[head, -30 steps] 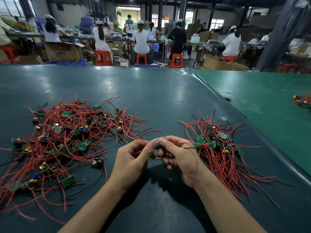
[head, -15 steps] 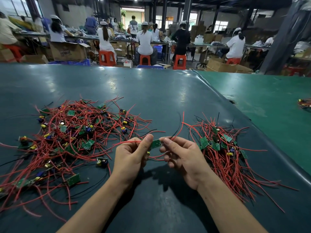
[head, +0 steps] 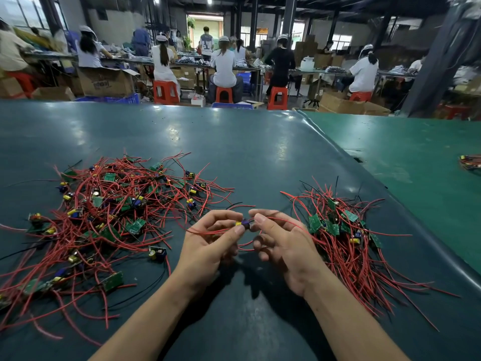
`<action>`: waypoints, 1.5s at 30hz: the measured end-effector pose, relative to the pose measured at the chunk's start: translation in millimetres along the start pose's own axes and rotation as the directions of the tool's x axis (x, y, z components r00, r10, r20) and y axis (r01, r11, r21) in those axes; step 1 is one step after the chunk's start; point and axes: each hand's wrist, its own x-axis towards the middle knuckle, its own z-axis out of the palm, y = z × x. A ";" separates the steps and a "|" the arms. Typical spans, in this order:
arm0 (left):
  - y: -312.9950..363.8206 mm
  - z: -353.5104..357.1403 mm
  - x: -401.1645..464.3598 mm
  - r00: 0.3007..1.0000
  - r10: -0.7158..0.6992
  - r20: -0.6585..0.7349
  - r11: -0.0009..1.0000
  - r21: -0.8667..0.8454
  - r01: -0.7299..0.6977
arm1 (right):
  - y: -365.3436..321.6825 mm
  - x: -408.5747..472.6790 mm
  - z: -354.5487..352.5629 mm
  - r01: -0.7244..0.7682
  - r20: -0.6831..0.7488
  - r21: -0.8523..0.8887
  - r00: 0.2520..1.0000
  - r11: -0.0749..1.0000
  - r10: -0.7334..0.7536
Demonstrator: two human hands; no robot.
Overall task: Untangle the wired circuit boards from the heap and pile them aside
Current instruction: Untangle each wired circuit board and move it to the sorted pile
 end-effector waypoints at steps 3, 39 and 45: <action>-1.7 -0.3 0.6 1.000 0.018 0.024 0.999 0.029 -0.019 | 2.4 2.5 -0.1 -0.017 -0.073 -0.027 0.997 0.999 0.015; 0.7 10.1 -7.5 0.989 0.010 0.147 0.988 0.151 -0.033 | -3.9 12.0 -16.0 0.085 -0.329 0.062 0.942 0.994 -0.060; 1.5 11.3 -9.7 0.991 0.020 0.129 0.986 0.161 -0.041 | -5.1 16.2 -21.9 0.126 -0.451 0.139 0.891 0.982 -0.051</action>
